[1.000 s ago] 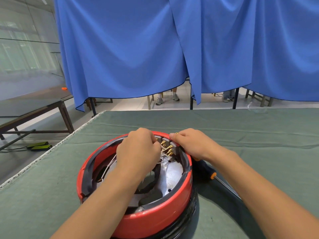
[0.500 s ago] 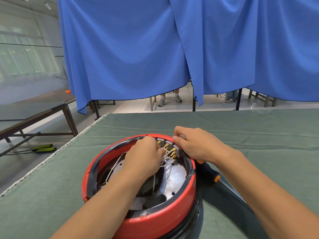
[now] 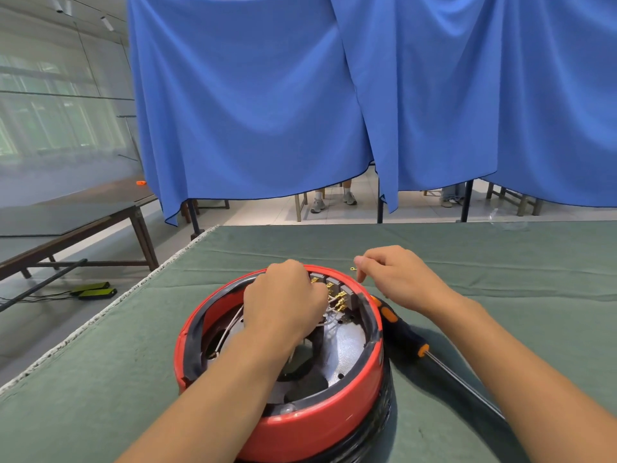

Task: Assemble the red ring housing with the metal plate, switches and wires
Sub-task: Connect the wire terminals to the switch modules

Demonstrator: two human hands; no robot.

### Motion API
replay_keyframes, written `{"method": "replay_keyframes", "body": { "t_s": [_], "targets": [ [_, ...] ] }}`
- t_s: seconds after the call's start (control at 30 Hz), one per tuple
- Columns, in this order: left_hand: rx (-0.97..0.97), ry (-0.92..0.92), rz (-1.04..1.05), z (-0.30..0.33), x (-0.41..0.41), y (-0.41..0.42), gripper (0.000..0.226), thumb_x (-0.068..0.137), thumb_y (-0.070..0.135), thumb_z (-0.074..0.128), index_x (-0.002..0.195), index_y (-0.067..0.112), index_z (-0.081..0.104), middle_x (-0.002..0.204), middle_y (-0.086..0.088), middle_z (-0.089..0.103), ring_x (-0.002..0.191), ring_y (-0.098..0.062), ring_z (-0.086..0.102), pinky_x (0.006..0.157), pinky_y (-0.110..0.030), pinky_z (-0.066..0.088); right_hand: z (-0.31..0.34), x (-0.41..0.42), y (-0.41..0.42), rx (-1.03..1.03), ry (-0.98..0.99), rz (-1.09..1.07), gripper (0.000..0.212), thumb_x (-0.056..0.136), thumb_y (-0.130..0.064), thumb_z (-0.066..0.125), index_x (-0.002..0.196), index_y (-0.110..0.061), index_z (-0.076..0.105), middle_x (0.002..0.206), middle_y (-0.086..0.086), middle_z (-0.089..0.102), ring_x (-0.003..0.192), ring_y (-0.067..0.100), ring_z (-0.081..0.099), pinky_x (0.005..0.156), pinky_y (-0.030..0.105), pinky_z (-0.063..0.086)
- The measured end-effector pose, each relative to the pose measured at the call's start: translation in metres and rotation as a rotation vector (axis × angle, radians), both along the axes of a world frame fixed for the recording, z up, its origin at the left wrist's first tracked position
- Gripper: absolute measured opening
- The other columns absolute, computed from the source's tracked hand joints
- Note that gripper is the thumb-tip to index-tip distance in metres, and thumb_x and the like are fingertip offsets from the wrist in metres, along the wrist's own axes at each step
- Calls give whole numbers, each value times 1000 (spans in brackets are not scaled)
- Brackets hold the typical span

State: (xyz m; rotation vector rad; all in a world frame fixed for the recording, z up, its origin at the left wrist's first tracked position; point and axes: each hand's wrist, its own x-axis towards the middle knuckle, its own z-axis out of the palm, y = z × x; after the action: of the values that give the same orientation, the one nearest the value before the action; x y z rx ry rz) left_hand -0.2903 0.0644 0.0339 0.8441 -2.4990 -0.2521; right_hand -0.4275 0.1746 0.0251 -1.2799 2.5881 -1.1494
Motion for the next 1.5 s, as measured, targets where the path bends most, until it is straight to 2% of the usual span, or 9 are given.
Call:
{"method": "replay_keyframes", "body": {
  "t_s": [0.2, 0.3, 0.43, 0.63, 0.87, 1.0, 1.17, 1.27, 1.5],
  "targets": [
    [-216, 68, -146, 1, -1, 6, 23, 87, 30, 44, 98, 21, 61, 97, 6, 58, 100, -16, 44, 69, -30, 43, -11, -23, 15, -80, -116, -195, 31, 90, -25, 56, 61, -18, 66, 41, -8, 46, 48, 14, 44, 52, 27, 36],
    [-266, -4, -202, -1, -2, 3, 31, 91, 32, 39, 113, 25, 59, 109, 7, 59, 106, -16, 45, 81, -30, 43, -27, -32, 16, -68, -121, -301, 19, 86, -25, 59, 69, -18, 64, 54, -6, 57, 56, 17, 54, 61, 32, 46],
    [-288, -79, -220, -1, -1, 2, 33, 94, 28, 40, 122, 27, 58, 115, 7, 57, 107, -16, 50, 75, -26, 36, -46, -41, 17, 22, -149, -363, 16, 84, -40, 61, 80, -25, 58, 84, -2, 66, 80, 25, 63, 71, 35, 51],
    [-449, -315, -109, 4, 1, 19, 23, 87, 11, 51, 107, 22, 55, 114, -1, 61, 109, -25, 52, 75, -31, 28, -47, -35, 3, 275, 22, -403, 32, 85, -60, 50, 89, -28, 56, 90, -6, 58, 84, 22, 50, 69, 32, 33],
    [-380, -241, -120, 6, 6, 22, 18, 83, 9, 53, 95, 23, 57, 103, 0, 64, 98, -26, 57, 66, -29, 30, -42, -28, 0, 289, 7, -452, 4, 87, -30, 57, 85, -28, 59, 103, 1, 66, 86, 25, 53, 71, 30, 35],
    [-325, -171, -109, 3, 5, 18, 18, 83, 11, 50, 94, 20, 61, 100, 0, 64, 94, -26, 58, 63, -30, 31, -43, -25, 2, 286, -19, -475, 17, 82, -19, 53, 86, -19, 69, 94, 6, 69, 86, 31, 59, 68, 29, 39],
    [-281, -74, -133, 0, 4, 14, 21, 88, 16, 44, 92, 17, 64, 97, 2, 65, 94, -23, 57, 69, -32, 45, -38, -22, 8, 3, -194, -466, 18, 81, -16, 54, 70, -11, 67, 78, 10, 70, 78, 34, 63, 65, 36, 51],
    [-242, -27, -162, 0, 5, 14, 24, 89, 17, 42, 93, 16, 66, 96, 3, 67, 94, -21, 56, 77, -37, 50, -26, -16, 8, -279, -269, -404, 20, 84, -17, 56, 66, -10, 65, 68, 4, 69, 65, 22, 69, 68, 45, 57],
    [-92, 228, -194, 6, 11, 14, 20, 86, 18, 50, 86, 20, 70, 84, 7, 68, 84, -14, 57, 69, -31, 44, 14, 24, -4, -601, -415, -126, 7, 86, -5, 54, 81, -9, 57, 72, 7, 72, 51, 20, 68, 41, 25, 44]
  ]
}}
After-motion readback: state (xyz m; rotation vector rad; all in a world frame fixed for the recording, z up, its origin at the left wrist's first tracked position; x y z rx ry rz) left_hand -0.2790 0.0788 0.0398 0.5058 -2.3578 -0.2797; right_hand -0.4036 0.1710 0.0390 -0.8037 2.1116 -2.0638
